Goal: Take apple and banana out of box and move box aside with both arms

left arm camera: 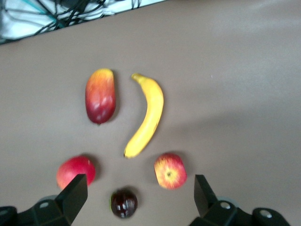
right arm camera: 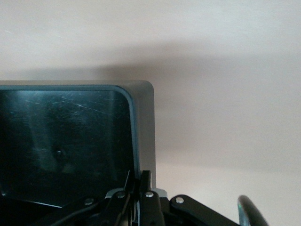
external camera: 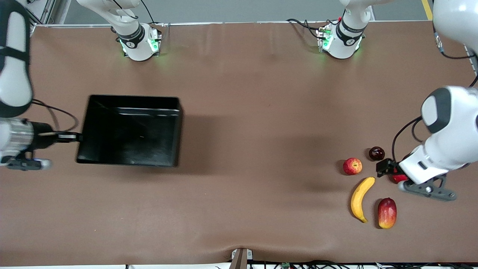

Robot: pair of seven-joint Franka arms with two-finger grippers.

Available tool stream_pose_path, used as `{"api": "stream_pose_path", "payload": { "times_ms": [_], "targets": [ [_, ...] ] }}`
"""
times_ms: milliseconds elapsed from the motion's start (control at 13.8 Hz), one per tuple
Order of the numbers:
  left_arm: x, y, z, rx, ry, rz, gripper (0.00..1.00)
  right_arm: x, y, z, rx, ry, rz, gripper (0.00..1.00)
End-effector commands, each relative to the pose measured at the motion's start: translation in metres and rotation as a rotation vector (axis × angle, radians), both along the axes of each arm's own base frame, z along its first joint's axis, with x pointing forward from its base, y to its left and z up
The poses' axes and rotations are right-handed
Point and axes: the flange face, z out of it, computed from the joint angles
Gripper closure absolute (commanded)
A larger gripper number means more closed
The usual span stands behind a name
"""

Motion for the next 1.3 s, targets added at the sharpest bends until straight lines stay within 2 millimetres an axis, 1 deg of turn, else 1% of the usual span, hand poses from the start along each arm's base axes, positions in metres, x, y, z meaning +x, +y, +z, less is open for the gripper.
{"api": "stream_pose_path", "payload": {
  "times_ms": [0, 72, 145, 217, 290, 434, 507, 579, 652, 796, 869, 941, 1014, 1086, 1158, 1231],
  "targets": [
    [-0.021, 0.003, 0.02, 0.002, 0.032, 0.088, 0.0, -0.021, -0.044, -0.015, 0.01, 0.011, 0.0, 1.0],
    [-0.024, 0.004, 0.03, 0.005, 0.028, 0.105, 0.0, -0.019, -0.059, -0.018, 0.012, -0.027, 0.015, 1.0],
    [-0.028, 0.003, 0.04, 0.009, 0.023, 0.122, 0.0, -0.018, -0.077, -0.035, 0.016, -0.047, 0.028, 1.0],
    [-0.033, 0.005, 0.05, 0.014, 0.027, 0.13, 0.0, -0.021, -0.102, -0.056, 0.02, -0.068, 0.034, 1.0],
    [-0.035, 0.006, 0.058, 0.022, 0.017, 0.122, 0.0, -0.021, -0.114, -0.083, 0.024, -0.083, 0.059, 1.0],
    [-0.04, 0.007, 0.074, 0.035, -0.005, 0.118, 0.0, -0.022, -0.134, -0.127, 0.018, -0.111, 0.068, 1.0],
    [-0.042, 0.008, 0.083, 0.036, -0.019, 0.12, 0.0, -0.024, -0.139, -0.144, 0.029, -0.099, 0.079, 1.0],
    [-0.045, 0.011, 0.09, 0.034, -0.027, 0.127, 0.0, -0.027, -0.144, -0.157, 0.038, -0.084, 0.076, 1.0],
    [-0.05, 0.01, 0.098, 0.03, -0.024, 0.13, 0.0, -0.029, -0.151, -0.168, 0.041, -0.076, 0.063, 1.0],
    [-0.061, 0.009, 0.114, 0.04, -0.02, 0.135, 0.0, -0.031, -0.153, -0.176, 0.051, -0.067, 0.055, 1.0],
    [-0.066, 0.008, 0.118, 0.043, -0.006, 0.14, 0.0, -0.038, -0.148, -0.192, 0.077, -0.053, 0.04, 1.0],
    [-0.075, 0.007, 0.13, 0.052, 0.001, 0.143, 0.0, -0.038, -0.147, -0.196, 0.078, -0.067, 0.027, 1.0],
    [-0.081, 0.008, 0.139, 0.055, -0.002, 0.14, 0.0, -0.039, -0.151, -0.197, 0.079, -0.067, 0.02, 0.4],
    [-0.088, 0.007, 0.148, 0.061, 0.002, 0.138, 0.0, -0.039, -0.154, -0.196, 0.081, -0.064, 0.017, 0.0],
    [-0.098, 0.004, 0.16, 0.062, 0.0, 0.133, 0.0, -0.033, -0.154, -0.184, 0.073, -0.084, 0.021, 0.0],
    [-0.107, 0.0, 0.17, 0.066, -0.003, 0.135, 0.0, -0.026, -0.15, -0.171, 0.076, -0.088, 0.033, 0.0]
  ]
}}
